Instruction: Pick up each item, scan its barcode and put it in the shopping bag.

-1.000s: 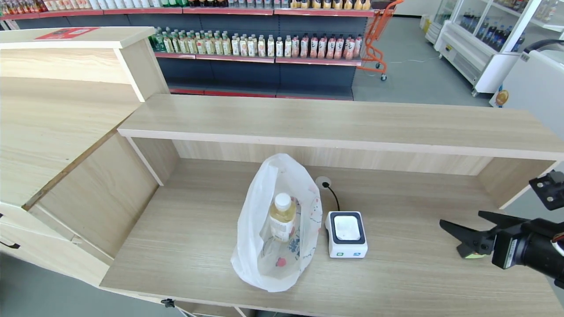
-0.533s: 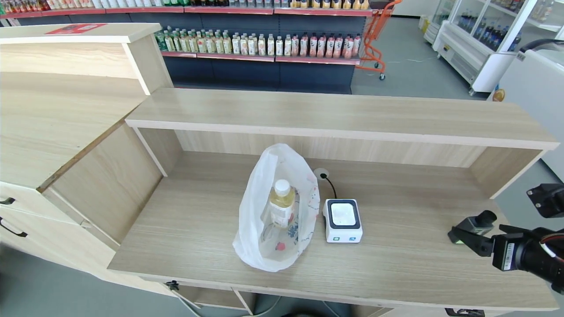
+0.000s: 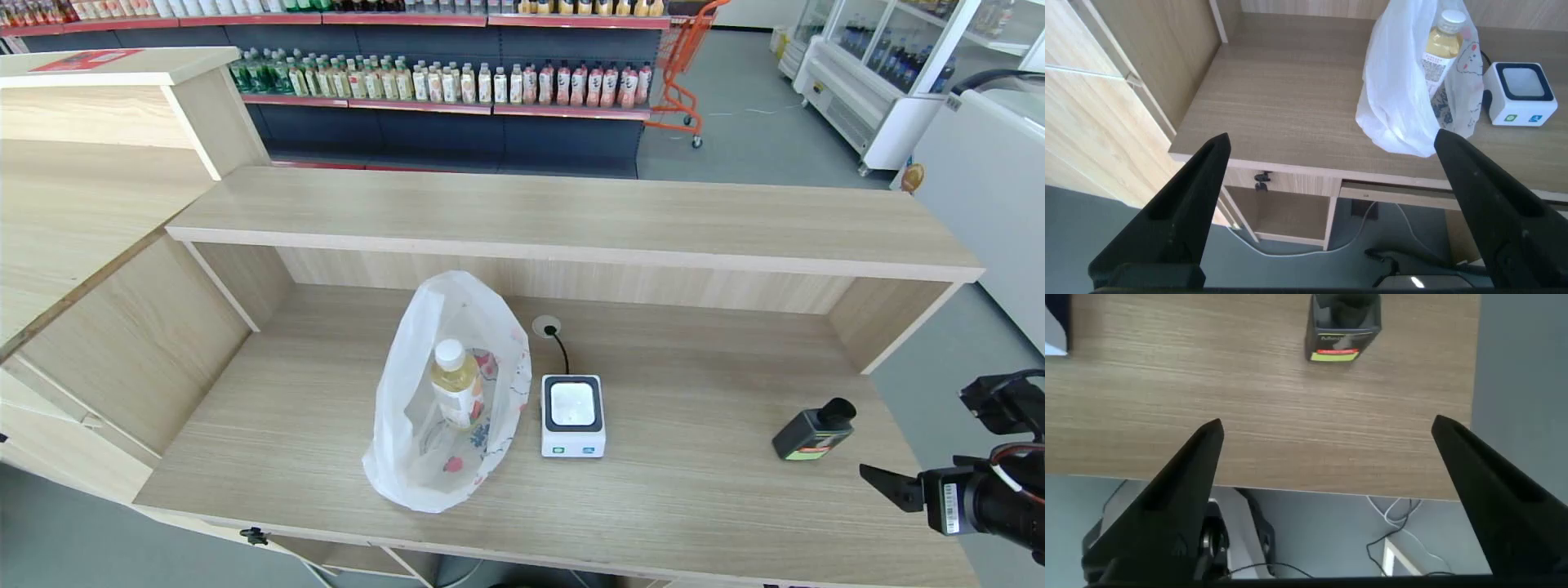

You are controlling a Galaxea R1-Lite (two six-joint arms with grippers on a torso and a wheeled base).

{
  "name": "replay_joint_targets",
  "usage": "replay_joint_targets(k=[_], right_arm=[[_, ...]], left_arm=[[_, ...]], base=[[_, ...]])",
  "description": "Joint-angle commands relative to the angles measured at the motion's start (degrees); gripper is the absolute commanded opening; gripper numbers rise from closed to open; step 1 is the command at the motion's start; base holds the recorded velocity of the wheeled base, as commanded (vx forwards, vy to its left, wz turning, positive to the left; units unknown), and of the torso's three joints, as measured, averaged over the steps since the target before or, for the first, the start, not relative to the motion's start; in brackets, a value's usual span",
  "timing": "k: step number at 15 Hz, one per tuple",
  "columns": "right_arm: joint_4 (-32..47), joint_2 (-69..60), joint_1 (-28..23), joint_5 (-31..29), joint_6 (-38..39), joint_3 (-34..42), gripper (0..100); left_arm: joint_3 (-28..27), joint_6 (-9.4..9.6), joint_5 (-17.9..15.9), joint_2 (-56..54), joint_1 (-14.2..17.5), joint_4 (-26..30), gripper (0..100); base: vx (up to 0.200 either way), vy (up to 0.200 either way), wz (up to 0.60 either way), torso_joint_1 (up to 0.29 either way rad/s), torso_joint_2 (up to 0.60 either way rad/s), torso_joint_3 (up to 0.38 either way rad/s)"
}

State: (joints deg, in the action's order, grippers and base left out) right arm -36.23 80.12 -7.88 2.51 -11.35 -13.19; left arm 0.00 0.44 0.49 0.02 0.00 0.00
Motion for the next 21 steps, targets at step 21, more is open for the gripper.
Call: replay_joint_targets(k=[21], right_arm=[[-28.7,40.2,5.2,-2.5,-31.2,-9.1,100]], left_arm=[[0.0,-0.18,0.0,0.1,0.0,0.0,100]], base=[[0.0,-0.038,0.0,0.0,0.0,0.001]])
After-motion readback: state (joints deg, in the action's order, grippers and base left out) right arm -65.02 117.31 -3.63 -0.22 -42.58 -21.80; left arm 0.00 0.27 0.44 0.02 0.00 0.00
